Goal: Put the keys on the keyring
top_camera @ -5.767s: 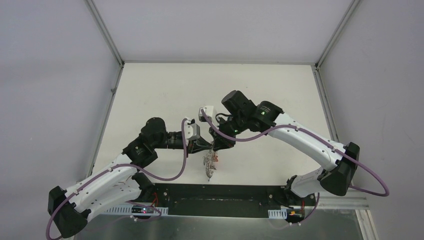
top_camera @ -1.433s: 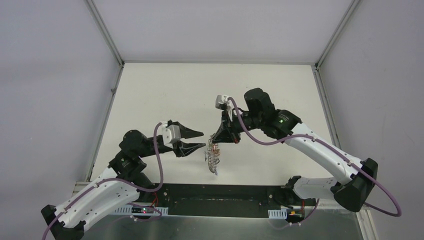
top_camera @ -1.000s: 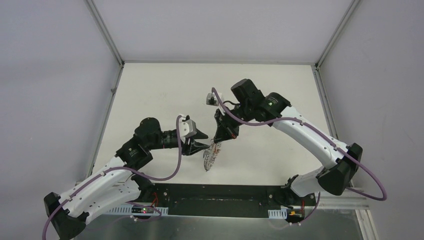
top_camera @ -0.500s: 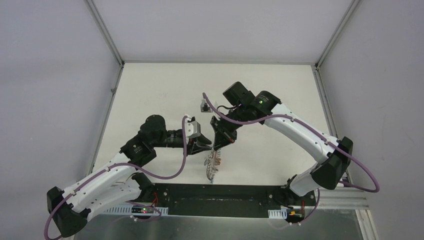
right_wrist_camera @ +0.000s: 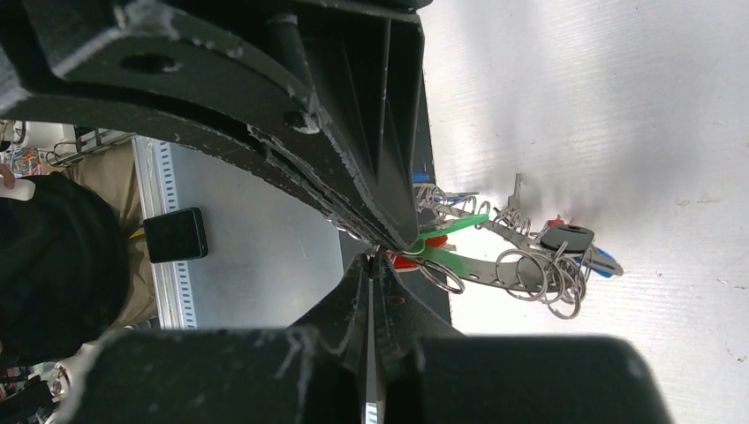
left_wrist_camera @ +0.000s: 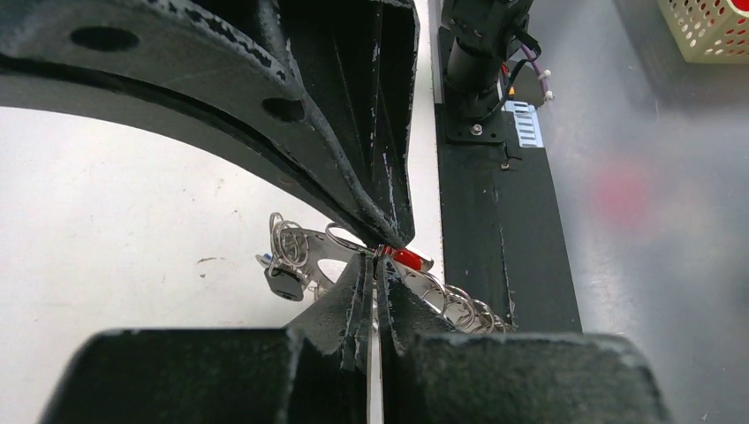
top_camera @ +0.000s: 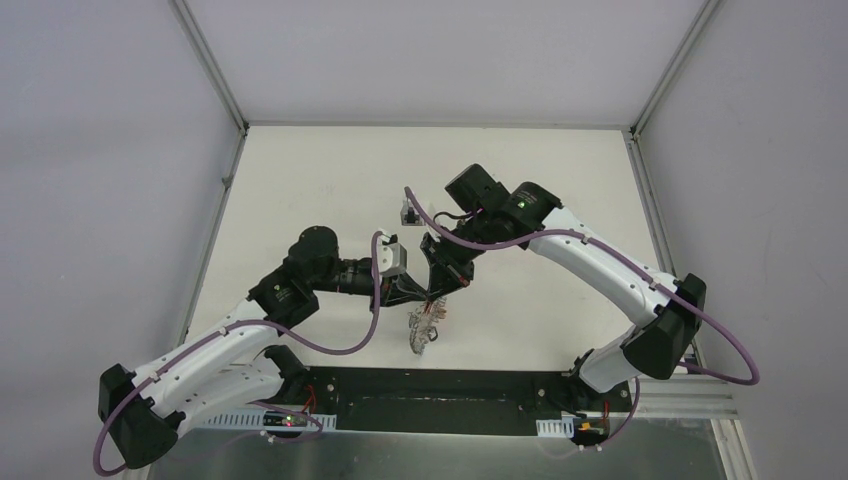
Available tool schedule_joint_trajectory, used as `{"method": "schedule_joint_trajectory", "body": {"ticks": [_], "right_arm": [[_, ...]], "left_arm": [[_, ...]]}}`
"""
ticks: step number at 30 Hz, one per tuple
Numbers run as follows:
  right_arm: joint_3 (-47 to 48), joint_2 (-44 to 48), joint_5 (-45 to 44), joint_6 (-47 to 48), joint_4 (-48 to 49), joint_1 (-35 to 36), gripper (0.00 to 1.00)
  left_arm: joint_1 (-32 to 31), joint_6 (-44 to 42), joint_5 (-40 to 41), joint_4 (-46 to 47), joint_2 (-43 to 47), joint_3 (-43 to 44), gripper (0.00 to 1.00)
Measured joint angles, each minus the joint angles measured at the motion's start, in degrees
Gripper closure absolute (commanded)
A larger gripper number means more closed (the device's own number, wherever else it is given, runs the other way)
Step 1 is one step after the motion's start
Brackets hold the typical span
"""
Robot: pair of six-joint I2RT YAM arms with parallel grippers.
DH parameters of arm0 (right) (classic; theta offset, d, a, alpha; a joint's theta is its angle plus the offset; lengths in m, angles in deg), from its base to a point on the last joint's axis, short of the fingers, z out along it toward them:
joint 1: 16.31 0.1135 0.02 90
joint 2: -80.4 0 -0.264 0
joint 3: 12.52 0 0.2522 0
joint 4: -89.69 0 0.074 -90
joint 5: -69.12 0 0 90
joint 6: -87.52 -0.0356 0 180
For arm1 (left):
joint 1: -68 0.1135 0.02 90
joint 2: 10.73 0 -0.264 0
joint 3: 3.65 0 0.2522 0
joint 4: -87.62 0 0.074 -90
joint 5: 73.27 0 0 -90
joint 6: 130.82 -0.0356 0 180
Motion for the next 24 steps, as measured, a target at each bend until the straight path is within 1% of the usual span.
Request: {"method": "schedule_joint_trajectory", "body": {"ticks": [2, 3, 5, 6, 8, 10, 11, 14, 19, 24], "right_arm": [[-0.02, 0.0, -0.17, 0.0, -0.11, 0.0, 1.0], [-0.02, 0.0, -0.24, 0.0, -0.15, 0.0, 0.96], [-0.02, 0.0, -0.37, -0.09, -0.11, 0.02, 0.79], [-0.02, 0.0, -0.57, -0.37, -0.02, 0.04, 0.73], [-0.13, 0.17, -0.96, -1.4, 1.16, 0.04, 0.58], [-1.31, 1.31, -1.75, -2.54, 4.0, -0.07, 0.48], [-2.05, 2.01, -2.08, -3.08, 5.33, -0.2, 0.45], [-5.77, 5.77, -3.06, -4.5, 10.29, -1.44, 0.42], [-13.6, 13.64, -3.37, -4.2, 18.82, -3.08, 0.38], [-23.63, 22.64, -2.89, -3.08, 29.14, -3.04, 0.36]], "left_arm": [[0.02, 0.2, -0.31, 0.28, -0.17, 0.0, 1.0], [0.02, 0.39, -0.35, 0.33, -0.22, 0.0, 1.0], [0.02, 0.63, -0.37, 0.37, -0.22, 0.0, 1.0], [0.02, 0.79, -0.35, 0.39, -0.2, 0.0, 1.0], [0.02, 1.05, -0.02, 0.52, -0.04, -0.15, 1.0], [0.09, 1.92, 0.55, 1.29, 0.57, -1.05, 1.0], [0.02, 2.29, 1.09, 1.81, 1.27, -1.79, 1.0], [0.0, 3.93, 3.28, 3.52, 4.61, -4.39, 1.0], [0.0, 7.78, 8.92, 9.64, 10.91, -9.53, 1.0], [0.0, 11.43, 13.4, 18.62, 15.15, -14.56, 1.0]]}}
